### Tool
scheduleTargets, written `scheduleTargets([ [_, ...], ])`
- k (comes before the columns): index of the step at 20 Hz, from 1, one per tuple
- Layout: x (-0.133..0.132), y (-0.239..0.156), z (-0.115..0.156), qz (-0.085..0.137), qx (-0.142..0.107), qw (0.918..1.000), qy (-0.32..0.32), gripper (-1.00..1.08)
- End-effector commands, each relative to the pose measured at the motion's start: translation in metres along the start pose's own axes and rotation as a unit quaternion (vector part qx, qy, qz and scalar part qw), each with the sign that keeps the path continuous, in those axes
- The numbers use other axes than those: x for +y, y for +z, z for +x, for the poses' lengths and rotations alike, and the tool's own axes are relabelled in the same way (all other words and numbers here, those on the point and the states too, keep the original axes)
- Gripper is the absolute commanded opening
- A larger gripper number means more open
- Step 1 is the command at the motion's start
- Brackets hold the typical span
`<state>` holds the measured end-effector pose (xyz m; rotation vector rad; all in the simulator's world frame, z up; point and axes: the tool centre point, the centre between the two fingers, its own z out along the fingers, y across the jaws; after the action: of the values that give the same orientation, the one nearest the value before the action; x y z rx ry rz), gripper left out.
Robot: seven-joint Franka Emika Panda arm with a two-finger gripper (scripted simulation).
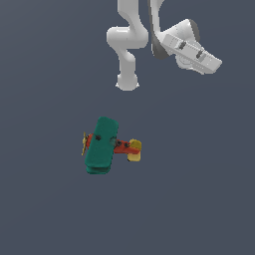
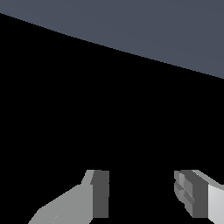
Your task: Pick up the object and move it to a goal position.
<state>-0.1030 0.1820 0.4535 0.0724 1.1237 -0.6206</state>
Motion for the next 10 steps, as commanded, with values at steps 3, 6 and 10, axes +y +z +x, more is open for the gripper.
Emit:
scheduleTargets([
  [3, 0.0, 0.0, 0.001, -0.001, -0.001, 1.0, -0.003, 0.28],
  [6, 0.002, -0.001, 0.005, -0.005, -0.002, 0.9999, -0.014, 0.28],
  [10, 0.004, -0.004, 0.013, -0.012, -0.005, 0.9994, -0.034, 0.28],
])
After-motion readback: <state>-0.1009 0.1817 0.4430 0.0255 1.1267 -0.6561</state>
